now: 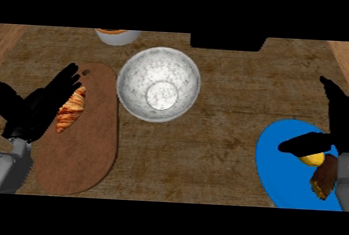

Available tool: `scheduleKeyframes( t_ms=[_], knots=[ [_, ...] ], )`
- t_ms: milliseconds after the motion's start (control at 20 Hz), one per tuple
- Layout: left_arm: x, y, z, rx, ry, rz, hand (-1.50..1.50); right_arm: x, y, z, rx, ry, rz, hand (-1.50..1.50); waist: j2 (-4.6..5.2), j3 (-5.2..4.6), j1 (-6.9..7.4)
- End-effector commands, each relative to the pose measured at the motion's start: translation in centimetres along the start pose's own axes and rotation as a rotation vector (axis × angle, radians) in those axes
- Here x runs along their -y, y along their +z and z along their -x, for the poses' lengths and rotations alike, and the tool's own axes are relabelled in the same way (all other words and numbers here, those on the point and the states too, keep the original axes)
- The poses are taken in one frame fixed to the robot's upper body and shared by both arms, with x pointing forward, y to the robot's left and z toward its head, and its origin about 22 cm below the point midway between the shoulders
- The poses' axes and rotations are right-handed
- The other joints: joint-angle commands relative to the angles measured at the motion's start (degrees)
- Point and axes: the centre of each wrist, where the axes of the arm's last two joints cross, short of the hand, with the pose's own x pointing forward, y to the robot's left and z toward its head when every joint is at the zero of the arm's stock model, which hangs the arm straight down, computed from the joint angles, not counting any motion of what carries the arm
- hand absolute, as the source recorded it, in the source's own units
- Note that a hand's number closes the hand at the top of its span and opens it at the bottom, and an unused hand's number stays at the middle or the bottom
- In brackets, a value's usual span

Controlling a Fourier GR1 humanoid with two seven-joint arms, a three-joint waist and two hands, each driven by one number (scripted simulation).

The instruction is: Pick the lemon from the plate and place it in the bowl

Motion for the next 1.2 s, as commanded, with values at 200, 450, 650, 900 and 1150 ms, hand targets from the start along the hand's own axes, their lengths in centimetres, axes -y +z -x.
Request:
scheduleKeyframes(
  t_ms=[200,450,650,900,1150],
  knots=[
    [-0.2,-1.1,0.3,-0.009,0.007,0.003,0.0,0.0,-1.4,-2.8,-0.148,0.166,-0.143,-1.5,0.03,0.05,-0.85],
    [-0.9,0.2,0.8,-0.009,0.006,-0.016,0.0,0.5,-3.1,-2.0,-0.215,0.149,-0.151,-1.5,-0.08,0.09,-0.53],
    [-0.3,0.5,-0.7,0.011,0.013,-0.019,0.0,-0.6,-2.1,-1.0,-0.234,0.187,-0.167,-1.5,-0.28,0.11,-0.58],
    [-0.9,-0.3,0.7,0.01,0.009,-0.024,0.0,-1.6,-3.2,-0.4,-0.279,0.227,-0.189,-1.5,-0.04,0.08,-0.95],
    [-0.6,0.1,0.1,-0.001,0.022,-0.01,0.0,-1.3,-3.1,-0.5,-0.278,0.222,-0.182,-1.5,-0.12,0.1,-0.83]
  ],
)
